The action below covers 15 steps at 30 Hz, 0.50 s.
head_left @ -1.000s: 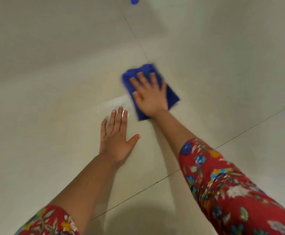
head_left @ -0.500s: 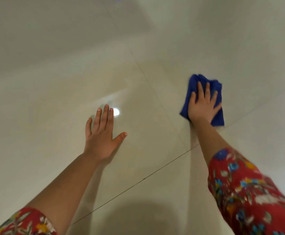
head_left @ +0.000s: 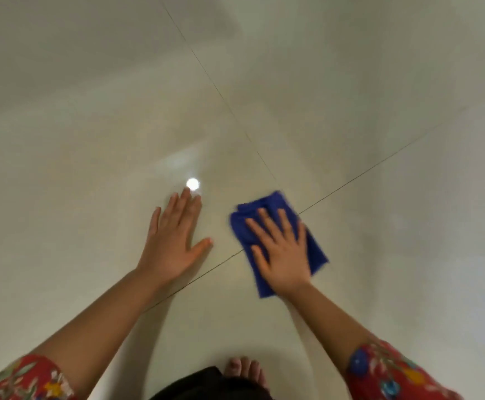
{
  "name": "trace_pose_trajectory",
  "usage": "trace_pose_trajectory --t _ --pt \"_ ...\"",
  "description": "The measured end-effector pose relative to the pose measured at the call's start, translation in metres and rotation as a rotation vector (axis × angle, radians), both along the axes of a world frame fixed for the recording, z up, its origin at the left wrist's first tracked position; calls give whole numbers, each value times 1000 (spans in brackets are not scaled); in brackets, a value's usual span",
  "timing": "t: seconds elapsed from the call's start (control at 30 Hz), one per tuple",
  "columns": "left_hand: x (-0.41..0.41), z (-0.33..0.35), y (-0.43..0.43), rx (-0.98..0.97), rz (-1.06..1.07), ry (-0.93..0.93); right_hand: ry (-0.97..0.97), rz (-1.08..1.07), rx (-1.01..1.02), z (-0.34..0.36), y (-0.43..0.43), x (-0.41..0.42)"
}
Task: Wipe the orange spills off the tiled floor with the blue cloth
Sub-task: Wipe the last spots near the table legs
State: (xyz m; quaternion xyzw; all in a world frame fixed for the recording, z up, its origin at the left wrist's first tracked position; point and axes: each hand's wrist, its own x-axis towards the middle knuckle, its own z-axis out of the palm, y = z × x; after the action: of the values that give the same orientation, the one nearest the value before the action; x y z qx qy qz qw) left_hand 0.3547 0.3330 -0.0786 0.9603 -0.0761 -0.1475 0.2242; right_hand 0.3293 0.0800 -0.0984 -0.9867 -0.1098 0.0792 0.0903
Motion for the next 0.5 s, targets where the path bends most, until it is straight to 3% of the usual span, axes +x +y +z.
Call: trace_pose_trajectory --t 0.1,0.2,0.27,0.4,0.5 --pt "-31 -9 4 45 -22 1 38 -327 -92 -3 -48 25" --pt "-45 -10 7 32 69 -11 50 -445 -82 -1 -14 75" --pt "-54 -8 10 39 134 -26 55 -351 -52 -3 32 83" --pt "-60 -9 40 128 190 -11 25 160 -11 -2 99 -5" --pt "-63 -8 78 234 181 7 9 236 19 -2 82 -26"
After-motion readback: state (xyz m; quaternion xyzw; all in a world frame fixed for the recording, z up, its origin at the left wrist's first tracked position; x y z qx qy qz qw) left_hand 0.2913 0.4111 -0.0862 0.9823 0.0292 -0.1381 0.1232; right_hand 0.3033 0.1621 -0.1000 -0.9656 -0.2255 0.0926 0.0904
